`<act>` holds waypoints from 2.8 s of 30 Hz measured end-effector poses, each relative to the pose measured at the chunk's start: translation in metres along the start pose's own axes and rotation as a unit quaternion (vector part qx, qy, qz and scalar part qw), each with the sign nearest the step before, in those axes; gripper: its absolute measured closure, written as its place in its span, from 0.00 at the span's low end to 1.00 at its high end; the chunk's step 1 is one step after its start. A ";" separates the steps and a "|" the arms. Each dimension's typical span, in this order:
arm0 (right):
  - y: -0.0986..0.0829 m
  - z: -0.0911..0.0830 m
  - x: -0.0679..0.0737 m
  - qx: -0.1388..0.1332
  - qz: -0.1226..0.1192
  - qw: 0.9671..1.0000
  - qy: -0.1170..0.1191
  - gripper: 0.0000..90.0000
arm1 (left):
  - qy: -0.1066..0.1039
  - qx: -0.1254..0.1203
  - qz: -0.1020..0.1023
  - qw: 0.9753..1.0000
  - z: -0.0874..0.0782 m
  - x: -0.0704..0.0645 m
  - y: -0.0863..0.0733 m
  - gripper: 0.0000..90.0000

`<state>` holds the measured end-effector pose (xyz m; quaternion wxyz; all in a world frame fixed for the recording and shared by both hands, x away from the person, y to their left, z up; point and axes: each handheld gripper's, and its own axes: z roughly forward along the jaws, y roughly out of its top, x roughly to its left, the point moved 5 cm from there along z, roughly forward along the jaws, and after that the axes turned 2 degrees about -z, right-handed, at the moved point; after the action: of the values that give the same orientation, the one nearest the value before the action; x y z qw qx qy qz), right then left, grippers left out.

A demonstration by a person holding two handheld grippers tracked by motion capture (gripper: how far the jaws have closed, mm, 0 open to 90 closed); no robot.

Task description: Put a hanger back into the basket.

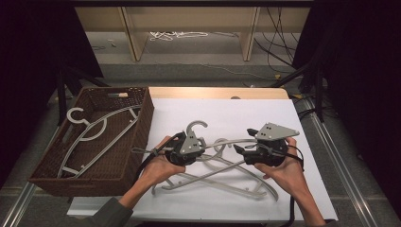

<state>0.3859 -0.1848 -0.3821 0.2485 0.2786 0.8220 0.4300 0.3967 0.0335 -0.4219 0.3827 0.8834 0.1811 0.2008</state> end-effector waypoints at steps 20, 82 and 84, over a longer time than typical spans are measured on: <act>-0.015 0.000 0.008 -0.025 0.038 0.999 -0.004 0.29 | 0.005 -0.020 -0.072 0.997 -0.024 0.032 -0.006 0.91; -0.059 0.010 0.022 -0.034 0.075 0.997 0.007 0.24 | 0.129 -0.021 -0.158 0.979 -0.178 0.146 -0.011 0.91; -0.059 0.010 0.023 -0.029 0.079 0.996 0.012 0.24 | 0.140 -0.020 -0.162 0.977 -0.178 0.154 -0.017 0.91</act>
<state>0.3609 -0.1916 -0.4408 0.2124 0.3300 0.7874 0.4754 0.4374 0.2246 -0.2901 0.3984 0.7977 0.3699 0.2610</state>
